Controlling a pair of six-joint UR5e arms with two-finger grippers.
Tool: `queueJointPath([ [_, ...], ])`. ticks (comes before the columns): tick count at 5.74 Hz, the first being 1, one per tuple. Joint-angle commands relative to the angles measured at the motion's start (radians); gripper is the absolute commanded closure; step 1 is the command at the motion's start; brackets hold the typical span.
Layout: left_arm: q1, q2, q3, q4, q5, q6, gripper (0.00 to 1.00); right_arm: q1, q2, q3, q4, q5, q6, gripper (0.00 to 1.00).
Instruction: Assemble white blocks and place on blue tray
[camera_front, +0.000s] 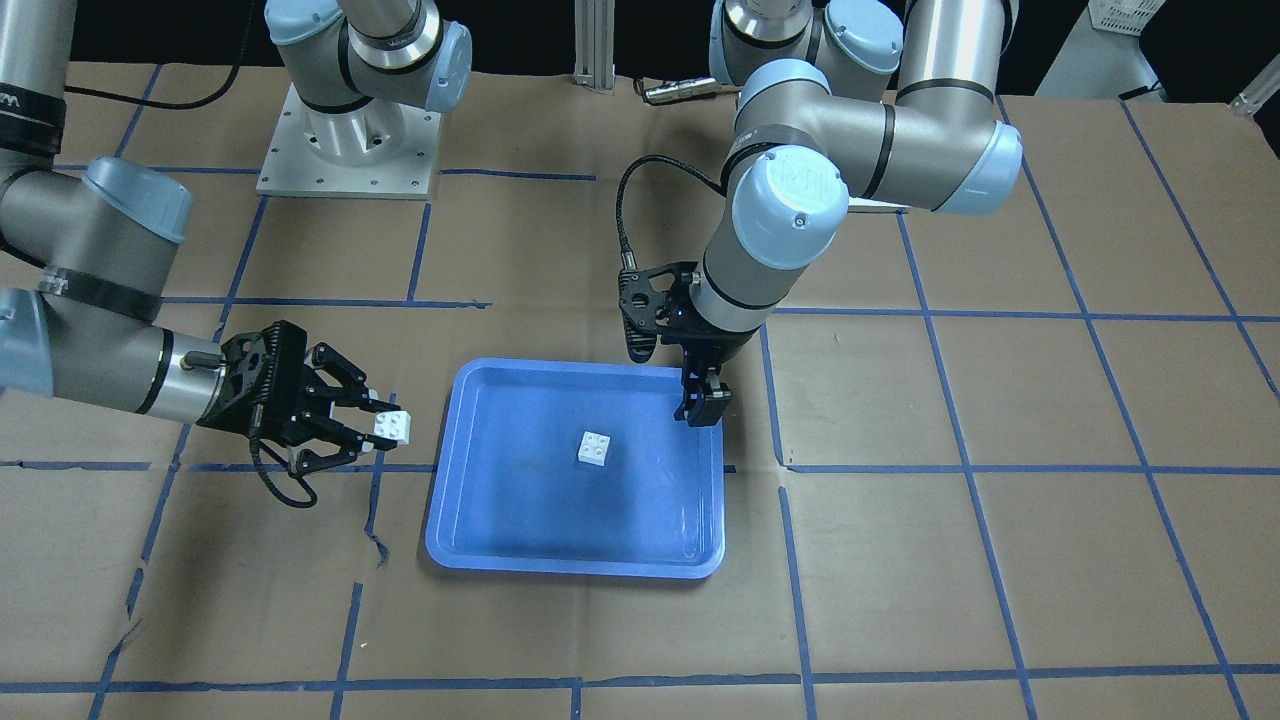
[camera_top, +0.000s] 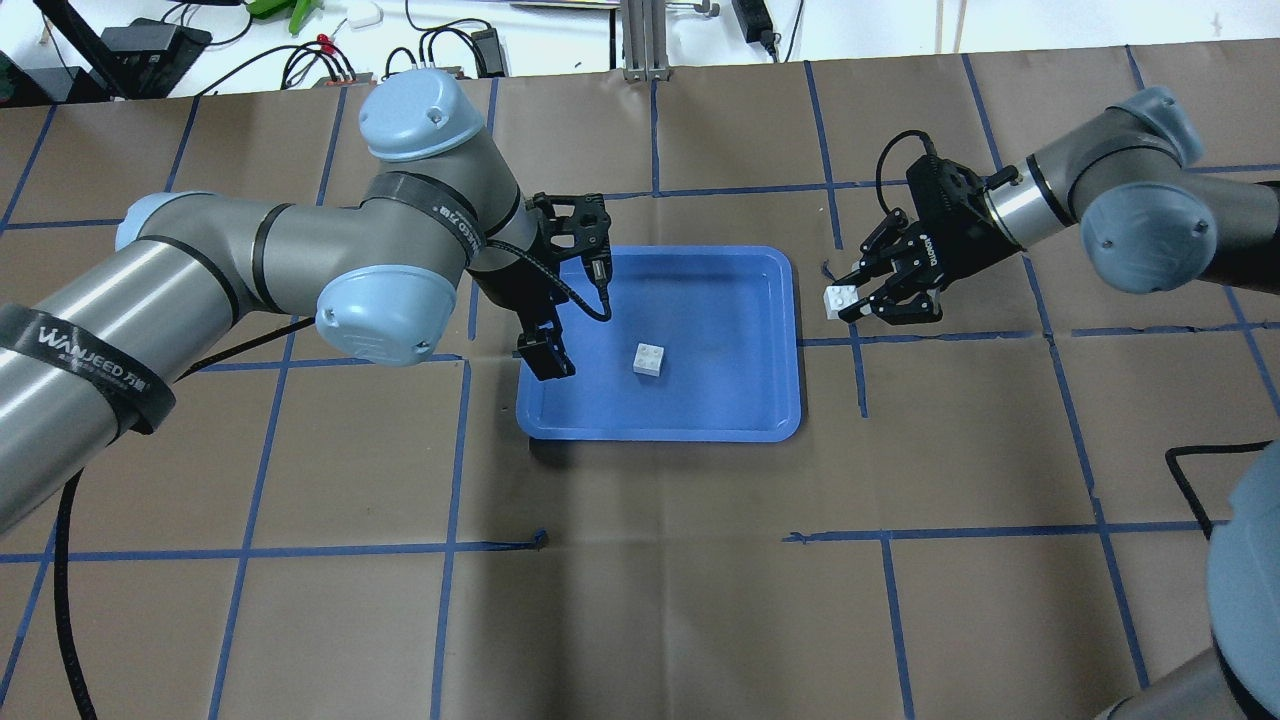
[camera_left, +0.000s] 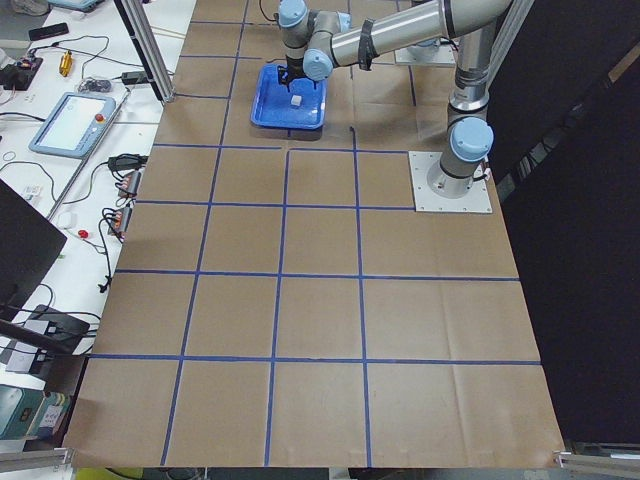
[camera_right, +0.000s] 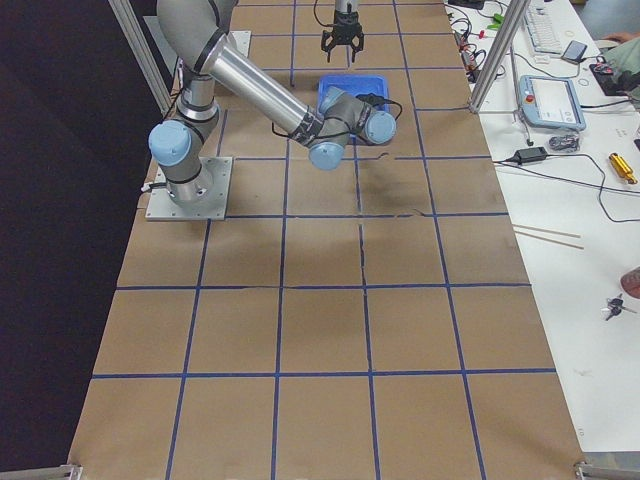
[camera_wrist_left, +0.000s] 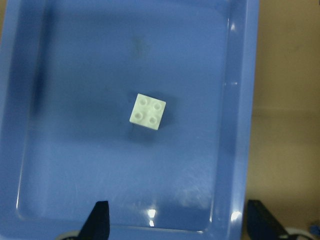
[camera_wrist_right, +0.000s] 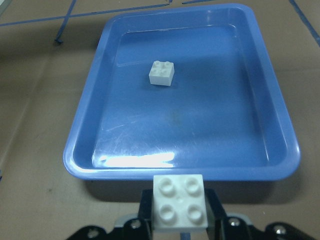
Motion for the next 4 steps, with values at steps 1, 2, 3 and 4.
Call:
queueJointPath([
  [1,0.005,0.067,0.007,-0.047,0.107,-0.29,0.01,0.055,-0.002,0.049,-0.125,0.027,0.121,0.9],
  [2,0.024,0.135,0.01,-0.09,0.107,-0.45,0.02,0.106,0.0,0.116,-0.301,0.032,0.248,0.9],
  [3,0.065,0.201,0.011,-0.125,0.107,-0.533,0.02,0.157,0.0,0.165,-0.435,0.032,0.368,0.9],
  [4,0.12,0.271,0.013,-0.17,0.116,-0.656,0.02,0.211,0.006,0.198,-0.544,0.032,0.455,0.9],
])
